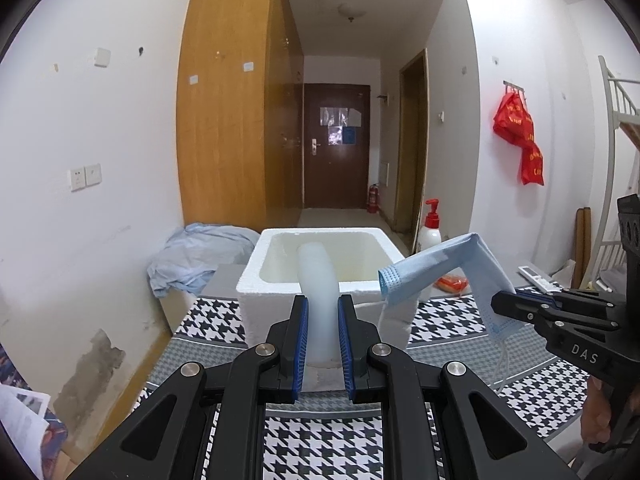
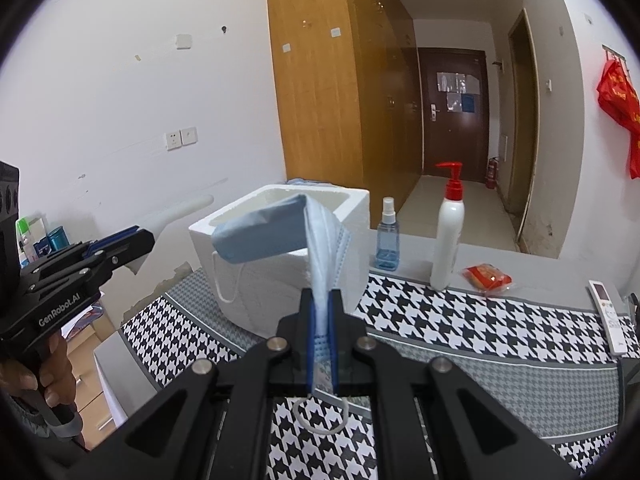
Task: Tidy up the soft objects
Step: 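Carry the white roll with the left gripper while the right gripper carries the blue mask to the box, then lower the white roll into the foam box and open the left gripper, then lower the blue mask into the foam box and open the right gripper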
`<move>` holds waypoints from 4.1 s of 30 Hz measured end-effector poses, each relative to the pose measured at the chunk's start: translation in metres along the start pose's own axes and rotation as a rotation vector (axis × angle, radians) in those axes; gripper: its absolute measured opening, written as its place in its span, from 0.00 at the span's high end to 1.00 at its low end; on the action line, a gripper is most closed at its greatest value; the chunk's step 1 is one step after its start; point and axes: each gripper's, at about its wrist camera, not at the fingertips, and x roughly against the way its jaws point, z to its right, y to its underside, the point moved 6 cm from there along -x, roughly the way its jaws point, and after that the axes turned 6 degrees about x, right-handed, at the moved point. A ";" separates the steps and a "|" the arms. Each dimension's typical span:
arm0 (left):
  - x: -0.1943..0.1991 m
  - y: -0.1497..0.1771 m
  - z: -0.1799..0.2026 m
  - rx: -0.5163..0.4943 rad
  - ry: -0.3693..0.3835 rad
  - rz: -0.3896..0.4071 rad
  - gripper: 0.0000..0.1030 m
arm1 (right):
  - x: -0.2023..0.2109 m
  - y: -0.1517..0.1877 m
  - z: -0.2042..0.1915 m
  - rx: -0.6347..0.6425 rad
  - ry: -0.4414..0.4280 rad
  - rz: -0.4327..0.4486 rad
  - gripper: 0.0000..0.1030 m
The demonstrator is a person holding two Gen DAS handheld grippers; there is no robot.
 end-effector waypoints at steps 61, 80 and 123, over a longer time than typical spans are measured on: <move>-0.123 -0.039 0.012 -0.046 0.016 -0.101 0.82 | 0.024 0.017 0.055 -0.082 0.144 -0.016 0.92; -0.107 -0.044 0.017 -0.063 0.037 -0.025 0.01 | 0.027 0.012 0.066 -0.100 0.181 -0.010 0.92; -0.031 -0.022 -0.026 0.018 0.017 0.037 0.01 | 0.010 -0.053 0.012 0.008 0.113 0.046 0.92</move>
